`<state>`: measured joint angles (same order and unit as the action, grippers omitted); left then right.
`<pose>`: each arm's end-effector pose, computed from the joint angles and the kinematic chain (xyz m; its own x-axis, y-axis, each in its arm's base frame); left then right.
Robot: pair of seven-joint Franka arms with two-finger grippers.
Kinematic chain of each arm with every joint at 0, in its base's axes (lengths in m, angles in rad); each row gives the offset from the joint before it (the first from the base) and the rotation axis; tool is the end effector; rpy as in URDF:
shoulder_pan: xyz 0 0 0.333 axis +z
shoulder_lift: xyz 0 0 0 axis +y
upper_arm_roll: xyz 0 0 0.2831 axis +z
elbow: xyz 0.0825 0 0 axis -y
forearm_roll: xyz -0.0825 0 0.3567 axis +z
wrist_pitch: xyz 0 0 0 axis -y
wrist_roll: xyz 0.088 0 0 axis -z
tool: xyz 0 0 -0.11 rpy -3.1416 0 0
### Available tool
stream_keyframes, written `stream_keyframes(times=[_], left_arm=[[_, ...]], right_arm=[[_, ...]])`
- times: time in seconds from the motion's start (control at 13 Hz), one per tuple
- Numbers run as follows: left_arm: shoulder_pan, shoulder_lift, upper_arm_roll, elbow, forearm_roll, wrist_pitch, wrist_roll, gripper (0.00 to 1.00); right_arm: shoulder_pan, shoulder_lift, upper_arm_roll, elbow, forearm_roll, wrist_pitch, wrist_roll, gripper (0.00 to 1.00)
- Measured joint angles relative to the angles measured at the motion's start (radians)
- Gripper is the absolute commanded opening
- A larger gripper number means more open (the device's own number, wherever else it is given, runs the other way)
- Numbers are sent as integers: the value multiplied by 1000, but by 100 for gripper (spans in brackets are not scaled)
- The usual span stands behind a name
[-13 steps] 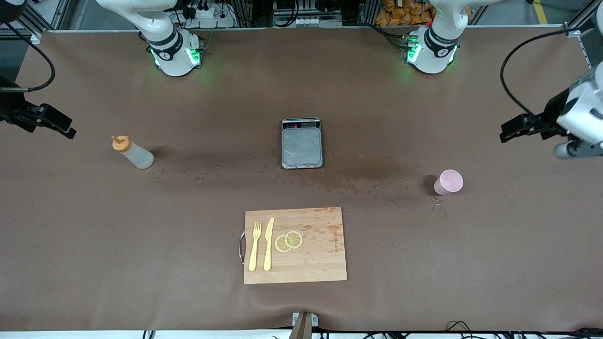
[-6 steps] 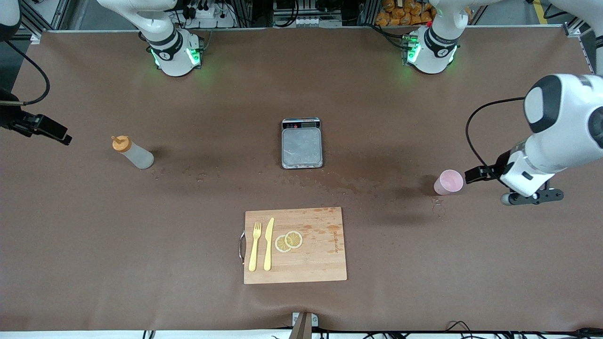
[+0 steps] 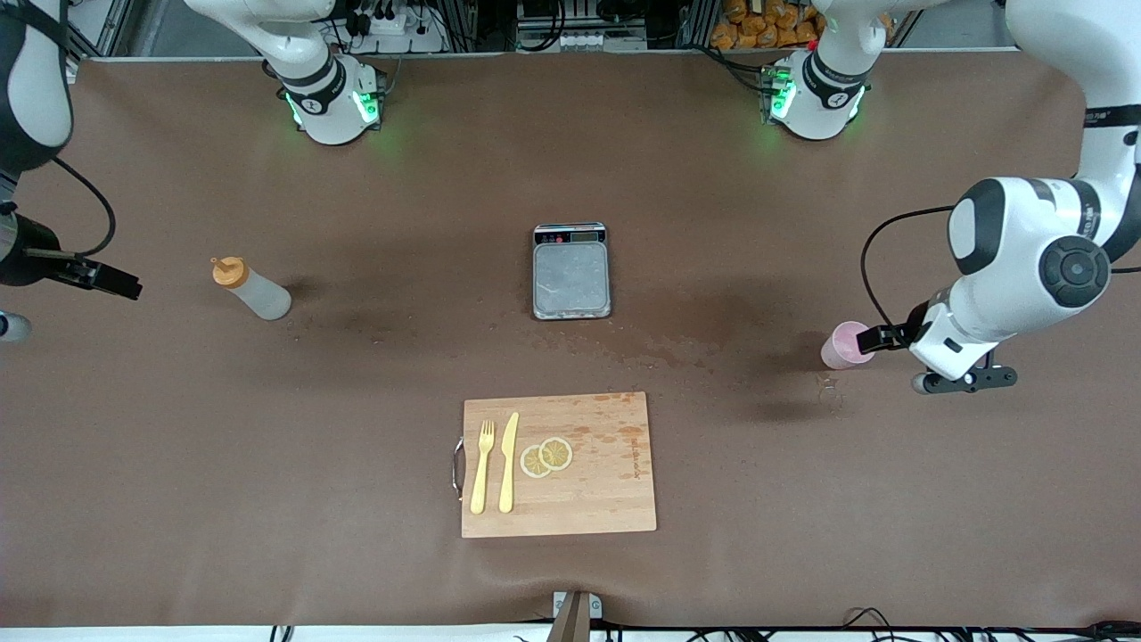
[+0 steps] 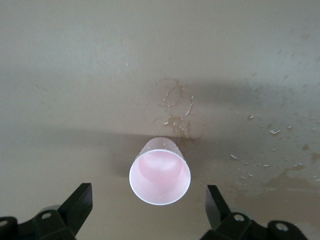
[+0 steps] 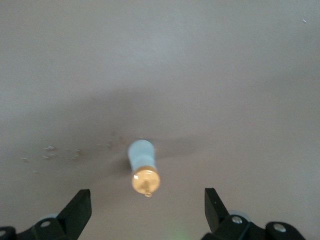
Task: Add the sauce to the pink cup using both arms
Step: 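Grasp the pink cup with the left gripper while the right gripper reaches the bottle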
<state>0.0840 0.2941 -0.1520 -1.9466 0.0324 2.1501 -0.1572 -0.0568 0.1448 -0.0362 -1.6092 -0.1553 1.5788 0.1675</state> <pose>0.5686 -0.0347 0.3075 0.9933 0.0742 -0.0885 0.0749 -0.9972 0.0047 0.5521 -0.0674 0.4951 0.9562 -0.2538 -0.1457 -0.2258 -0.9566 0.1841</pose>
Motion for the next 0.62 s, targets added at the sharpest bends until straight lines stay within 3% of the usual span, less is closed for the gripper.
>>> stream_keyframes(times=[0.31, 0.62], left_arm=[[0, 27, 0, -44, 1, 37, 0, 95], [9, 53, 3, -51, 64, 56, 0, 90]], right_arm=[[-12, 47, 0, 30, -36, -47, 2, 100], [-164, 60, -3, 40, 146, -49, 2, 100]])
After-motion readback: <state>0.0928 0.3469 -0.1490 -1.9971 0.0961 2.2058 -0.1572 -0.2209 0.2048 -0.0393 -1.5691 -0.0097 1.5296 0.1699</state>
